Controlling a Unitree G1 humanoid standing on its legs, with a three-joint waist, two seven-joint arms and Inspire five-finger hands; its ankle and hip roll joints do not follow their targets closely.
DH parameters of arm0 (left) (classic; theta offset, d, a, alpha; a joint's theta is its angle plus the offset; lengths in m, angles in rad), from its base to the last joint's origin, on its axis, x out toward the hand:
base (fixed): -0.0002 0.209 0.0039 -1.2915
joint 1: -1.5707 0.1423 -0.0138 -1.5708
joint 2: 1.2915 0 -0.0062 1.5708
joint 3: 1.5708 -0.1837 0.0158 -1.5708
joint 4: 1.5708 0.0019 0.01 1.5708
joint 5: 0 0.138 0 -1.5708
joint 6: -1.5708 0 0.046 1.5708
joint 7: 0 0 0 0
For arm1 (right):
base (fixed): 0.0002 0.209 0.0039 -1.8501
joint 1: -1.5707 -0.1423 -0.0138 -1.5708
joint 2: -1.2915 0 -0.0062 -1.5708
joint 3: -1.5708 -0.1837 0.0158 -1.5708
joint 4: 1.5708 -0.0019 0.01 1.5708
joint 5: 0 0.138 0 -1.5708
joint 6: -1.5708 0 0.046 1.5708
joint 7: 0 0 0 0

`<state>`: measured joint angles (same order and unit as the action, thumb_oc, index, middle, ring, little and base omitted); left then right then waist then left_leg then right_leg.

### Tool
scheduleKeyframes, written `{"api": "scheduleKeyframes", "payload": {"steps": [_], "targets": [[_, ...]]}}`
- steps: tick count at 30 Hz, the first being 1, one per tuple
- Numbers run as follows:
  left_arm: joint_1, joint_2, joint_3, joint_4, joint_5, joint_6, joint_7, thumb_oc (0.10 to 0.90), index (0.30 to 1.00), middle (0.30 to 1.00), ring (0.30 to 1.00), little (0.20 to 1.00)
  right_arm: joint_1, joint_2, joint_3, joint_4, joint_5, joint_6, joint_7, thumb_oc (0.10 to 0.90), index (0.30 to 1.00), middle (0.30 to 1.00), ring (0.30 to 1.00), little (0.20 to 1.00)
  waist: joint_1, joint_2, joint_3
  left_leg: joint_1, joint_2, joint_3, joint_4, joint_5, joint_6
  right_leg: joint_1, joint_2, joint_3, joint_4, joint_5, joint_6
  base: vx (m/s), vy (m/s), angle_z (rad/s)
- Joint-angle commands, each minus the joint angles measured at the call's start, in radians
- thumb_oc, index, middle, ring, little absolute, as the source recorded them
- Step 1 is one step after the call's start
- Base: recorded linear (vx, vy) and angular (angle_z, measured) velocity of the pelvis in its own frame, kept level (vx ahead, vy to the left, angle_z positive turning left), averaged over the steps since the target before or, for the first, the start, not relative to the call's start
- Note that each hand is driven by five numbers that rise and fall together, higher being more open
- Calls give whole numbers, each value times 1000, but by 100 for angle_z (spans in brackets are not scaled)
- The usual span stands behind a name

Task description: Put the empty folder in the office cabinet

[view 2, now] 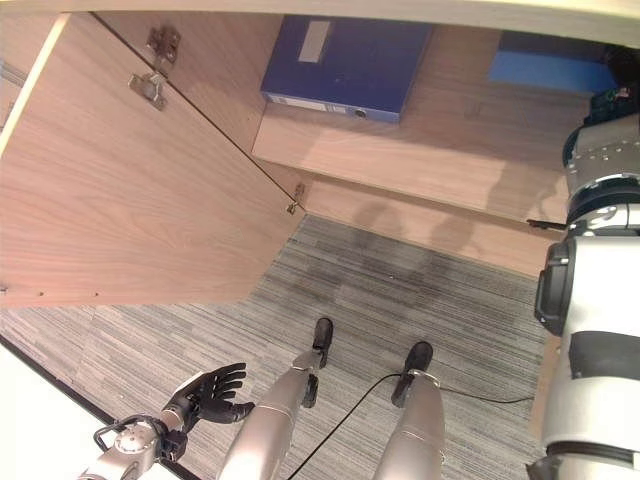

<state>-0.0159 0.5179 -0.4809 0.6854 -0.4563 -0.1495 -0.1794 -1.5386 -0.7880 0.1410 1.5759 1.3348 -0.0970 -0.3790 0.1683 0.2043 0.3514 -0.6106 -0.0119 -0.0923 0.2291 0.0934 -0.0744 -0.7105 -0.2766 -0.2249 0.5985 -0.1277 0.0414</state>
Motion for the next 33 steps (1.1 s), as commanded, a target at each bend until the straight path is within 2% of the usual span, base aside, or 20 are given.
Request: {"api": "scheduleKeyframes", "payload": {"steps": [1,2,3,4,6,11,19,25,33], "targets": [[34,74,17,53,3,1,20,800,900,900,900,900,-40,-79,22,-71,-41,-36,34,800,900,900,900,900,35,3,-38,98,4,-1,-27,-150,-23,104,56,18,4,-163,50,0,0,0],[27,62,17,63,0,4,24,800,900,900,900,900,-14,-66,0,-62,-38,-30,29,800,900,900,900,900,31,0,-41,116,3,-10,-36,-169,-25,124,62,31,-4,-187,54,-85,22,-3],[26,55,18,68,-3,4,25,800,900,900,900,900,8,-56,-17,-60,-37,-29,28,800,900,900,900,900,33,4,-33,114,8,-3,-41,-145,-23,123,60,15,-14,-157,51,71,-34,1],[22,46,19,70,-3,6,26,800,900,900,900,900,26,-51,-30,-52,-38,-25,24,800,900,900,900,900,29,3,-36,124,8,-9,-46,-160,-25,135,64,27,-18,-175,54,-99,22,-2],[19,42,16,80,3,7,29,800,900,900,900,900,57,-43,-52,-47,-43,-20,23,800,900,900,900,900,34,7,-31,129,12,-8,-53,-139,-22,146,67,10,-34,-150,50,-39,3,-1],[4,-15,22,109,-16,9,45,800,900,900,900,900,232,50,-178,-32,-2,-26,15,800,900,900,900,900,37,4,-26,186,28,-22,-102,-126,-20,211,80,-7,-92,-133,53,-1,-29,-2],[-4,-52,34,144,-35,8,56,800,900,900,900,900,298,99,-211,-35,1,-33,24,800,900,900,900,900,38,3,-24,218,39,-24,-142,-110,-20,232,83,-12,-115,-126,52,-3,-8,0],[6,-62,44,151,-38,7,55,800,900,900,900,900,321,89,-204,-45,-24,-25,42,800,900,900,900,900,40,10,-25,243,46,-30,-174,-98,-20,243,85,-15,-126,-122,54,0,0,0],[13,-51,46,142,-41,4,46,800,900,900,900,900,276,21,-146,-44,-78,-3,72,800,900,900,900,900,43,14,-27,251,45,-32,-188,-91,-18,241,80,-21,-125,-120,55,1,-2,2]]}}
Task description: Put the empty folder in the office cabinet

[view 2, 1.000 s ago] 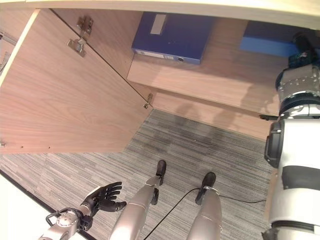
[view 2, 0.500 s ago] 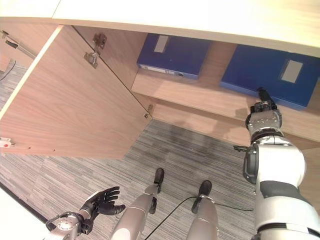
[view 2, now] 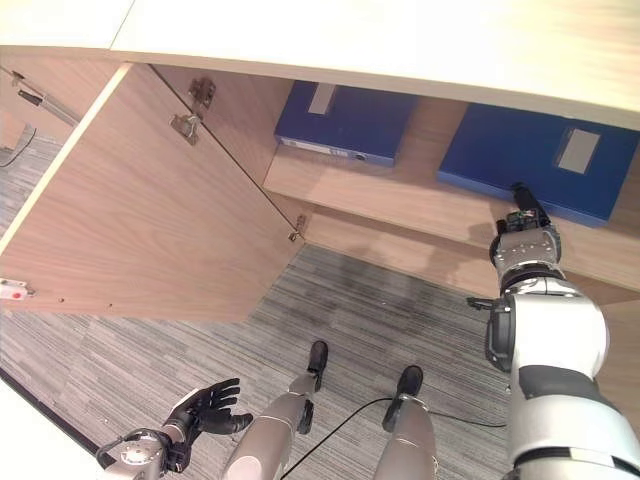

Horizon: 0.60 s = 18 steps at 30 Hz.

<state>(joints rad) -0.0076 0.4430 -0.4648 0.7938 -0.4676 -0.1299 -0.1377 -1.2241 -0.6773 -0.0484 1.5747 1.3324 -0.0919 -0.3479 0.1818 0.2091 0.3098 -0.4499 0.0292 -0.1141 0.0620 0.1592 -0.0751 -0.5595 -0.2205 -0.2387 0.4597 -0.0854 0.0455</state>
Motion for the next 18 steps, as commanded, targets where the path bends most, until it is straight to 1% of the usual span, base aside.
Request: {"api": "scheduleKeyframes", "payload": {"steps": [1,4,5,6,7,8,11,12,13,16,18], "targets": [[7,25,33,31,-32,-18,3,800,900,900,900,900,-58,-106,63,-45,-89,-6,46,800,900,900,900,900,30,10,15,90,3,-10,-21,-157,-18,87,23,-6,17,-162,51,0,0,0],[17,33,40,20,-37,-21,-2,800,900,900,900,900,-102,-146,110,-62,-122,6,63,800,900,900,900,900,32,12,17,89,3,-8,-22,-154,-19,79,18,-5,18,-158,52,1,5,1],[26,42,42,12,-39,-25,-9,800,900,900,900,900,-133,-174,142,-72,-141,8,75,800,900,900,900,900,33,13,17,87,0,-7,-23,-152,-19,75,14,-3,18,-156,54,-2,19,4],[26,40,43,12,-39,-24,-9,800,900,900,900,900,-137,-175,145,-70,-141,9,76,800,900,900,900,900,32,15,18,86,0,-7,-23,-152,-19,74,14,-3,18,-155,54,-7,20,5],[32,49,46,5,-42,-26,-15,800,900,900,900,900,-169,-204,178,-78,-164,16,87,800,900,900,900,900,35,19,19,83,-1,-7,-25,-148,-21,67,9,-4,21,-155,55,0,0,0],[31,48,46,4,-43,-26,-15,800,900,900,900,900,-173,-205,181,-76,-165,17,88,800,900,900,900,900,35,20,19,82,-1,-6,-25,-148,-21,66,9,-4,22,-155,55,-5,17,5],[50,63,55,-11,-50,-30,-30,800,900,900,900,900,-223,-261,250,-91,-222,28,107,800,900,900,900,900,43,27,17,76,-6,-4,-30,-142,-22,54,0,-4,26,-151,57,-3,18,8],[60,73,58,-24,-49,-32,-40,800,900,900,900,900,-247,-292,285,-103,-257,32,121,800,900,900,900,900,45,32,14,73,-9,-3,-37,-136,-22,49,-4,-3,26,-149,59,0,0,0],[59,72,58,-25,-49,-31,-40,800,900,900,900,900,-250,-293,289,-101,-257,33,122,800,900,900,900,900,45,34,14,72,-10,-3,-38,-135,-22,48,-4,-3,26,-149,59,0,0,0],[74,84,58,-42,-51,-32,-53,800,900,900,900,900,-299,-328,350,-104,-299,38,135,800,900,900,900,900,51,43,6,71,-14,-4,-53,-127,-21,40,-9,-2,22,-143,62,0,0,0],[80,88,56,-47,-49,-32,-58,800,900,900,900,900,-311,-338,362,-105,-314,36,137,800,900,900,900,900,53,48,2,74,-17,-8,-63,-123,-20,39,-10,-2,19,-143,63,0,0,0]]}}
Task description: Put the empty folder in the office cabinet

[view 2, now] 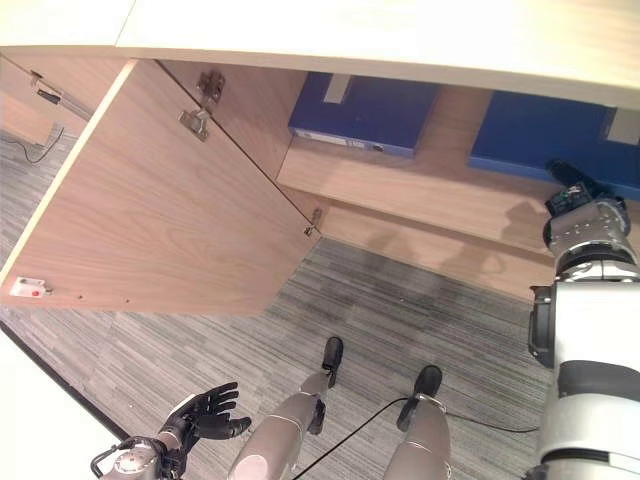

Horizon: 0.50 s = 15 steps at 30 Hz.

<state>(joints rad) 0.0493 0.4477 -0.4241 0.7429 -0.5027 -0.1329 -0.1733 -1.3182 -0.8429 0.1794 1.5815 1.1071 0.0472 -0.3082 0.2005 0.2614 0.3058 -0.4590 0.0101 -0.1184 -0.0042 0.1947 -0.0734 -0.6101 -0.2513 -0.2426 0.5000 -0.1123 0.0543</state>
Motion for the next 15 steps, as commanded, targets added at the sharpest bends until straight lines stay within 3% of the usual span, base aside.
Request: {"api": "scheduleKeyframes", "payload": {"steps": [1,9,15], "targets": [[26,85,17,2,-16,-29,-25,800,900,900,900,900,-220,-180,142,-109,-93,-104,98,800,900,900,900,900,36,-1,2,85,2,-6,-2,-155,-21,89,21,2,-21,-116,54,0,0,0],[29,89,5,-15,-18,-23,-43,800,900,900,900,900,-214,-175,153,-97,-116,-98,121,800,900,900,900,900,36,12,-7,100,2,-13,-33,-145,-17,92,22,-2,-29,-116,55,0,0,0],[22,83,12,-15,-17,-17,-49,800,900,900,900,900,-129,-145,81,-110,-49,-111,133,800,900,900,900,900,34,15,-1,106,4,-19,-27,-147,-17,103,27,-5,-30,-119,54,0,0,0]]}}
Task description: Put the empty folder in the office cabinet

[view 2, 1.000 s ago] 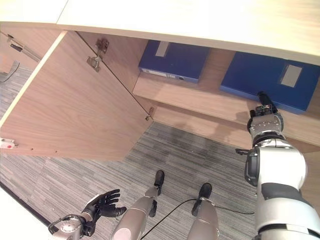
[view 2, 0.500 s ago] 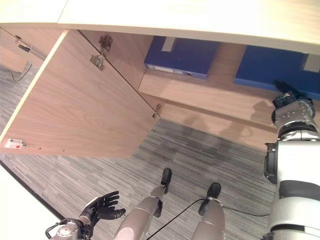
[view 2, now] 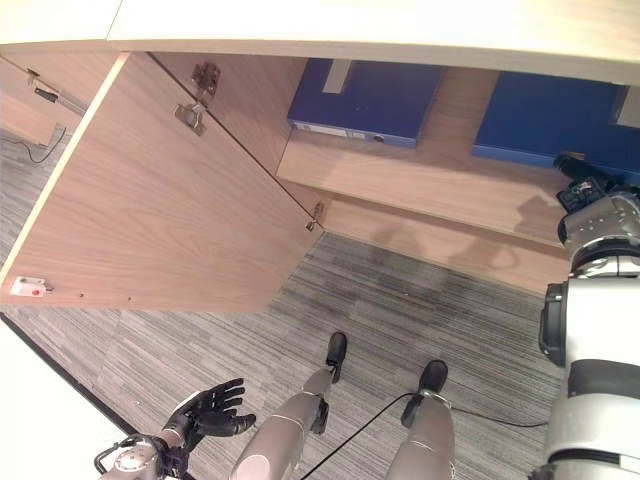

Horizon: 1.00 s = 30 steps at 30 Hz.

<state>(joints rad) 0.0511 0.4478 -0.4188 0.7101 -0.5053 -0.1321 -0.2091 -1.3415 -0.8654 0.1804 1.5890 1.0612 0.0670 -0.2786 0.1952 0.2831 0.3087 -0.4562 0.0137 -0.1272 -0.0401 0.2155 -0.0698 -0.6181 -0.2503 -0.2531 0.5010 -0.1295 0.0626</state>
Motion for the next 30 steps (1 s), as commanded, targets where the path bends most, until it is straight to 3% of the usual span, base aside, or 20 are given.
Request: {"api": "scheduleKeyframes", "payload": {"steps": [1,7,10,11,12,17,18,21,22,27,29,30], "targets": [[17,87,12,18,-14,-17,-15,800,900,900,900,900,-66,-114,49,-129,18,-138,106,800,900,900,900,900,38,-10,-2,106,2,-13,10,-169,-21,118,27,3,-32,-103,46,-14,-39,2],[2,95,50,31,-27,-13,-25,800,900,900,900,900,111,-24,-88,-225,130,-186,136,800,900,900,900,900,26,-40,8,110,10,-13,27,-180,-22,150,37,-3,-53,-95,48,-16,-38,4],[-26,65,75,93,-33,-9,-22,800,900,900,900,900,279,113,-216,-316,220,-244,167,800,900,900,900,900,12,-81,13,114,23,-12,38,-189,-24,178,52,-7,-92,-77,48,-18,-50,-2],[-33,46,87,118,-33,-8,-13,800,900,900,900,900,349,200,-258,-362,259,-269,181,800,900,900,900,900,-1,-104,16,120,31,-7,41,-192,-24,199,60,-5,-118,-62,49,1,-43,-13],[-31,49,87,119,-33,-9,-14,800,900,900,900,900,358,206,-263,-370,258,-272,178,800,900,900,900,900,-1,-107,15,123,32,-7,41,-192,-24,202,61,-5,-122,-61,49,10,-49,-17],[-33,2,144,173,-55,-1,3,800,900,900,900,900,568,425,-297,-513,278,-310,206,800,900,900,900,900,-34,-163,19,157,54,11,35,-186,-25,249,80,2,-185,-16,48,-5,5,-11],[-26,-19,165,203,-49,3,8,800,900,900,900,900,680,503,-294,-594,260,-320,217,800,900,900,900,900,-49,-185,15,179,62,19,32,-188,-25,276,85,6,-216,-4,49,16,6,-16],[-22,-32,190,240,-28,2,12,800,900,900,900,900,794,566,-273,-660,233,-315,235,800,900,900,900,900,-65,-204,3,210,70,26,22,-189,-27,310,91,8,-250,11,50,26,22,-14],[-11,-50,223,262,-3,4,14,800,900,900,900,900,918,607,-254,-744,192,-304,264,800,900,900,900,900,-80,-226,-9,245,76,36,14,-192,-28,351,100,10,-286,26,52,38,20,-6],[18,-65,275,293,41,-4,16,800,900,900,900,900,1090,625,-203,-855,67,-292,295,800,900,900,900,900,-101,-263,-46,307,85,50,4,-200,-30,419,116,9,-339,47,57,48,5,-12],[38,-74,297,300,95,-13,17,800,900,900,900,900,1186,588,-164,-927,-117,-293,297,800,900,900,900,900,-111,-280,-81,364,89,57,-11,-206,-29,475,123,5,-370,54,59,50,25,-9],[40,-75,297,300,96,-13,18,800,900,900,900,900,1188,589,-164,-929,-119,-293,296,800,900,900,900,900,-112,-280,-80,367,89,57,-13,-206,-30,479,124,5,-372,54,59,46,33,-9]]}}
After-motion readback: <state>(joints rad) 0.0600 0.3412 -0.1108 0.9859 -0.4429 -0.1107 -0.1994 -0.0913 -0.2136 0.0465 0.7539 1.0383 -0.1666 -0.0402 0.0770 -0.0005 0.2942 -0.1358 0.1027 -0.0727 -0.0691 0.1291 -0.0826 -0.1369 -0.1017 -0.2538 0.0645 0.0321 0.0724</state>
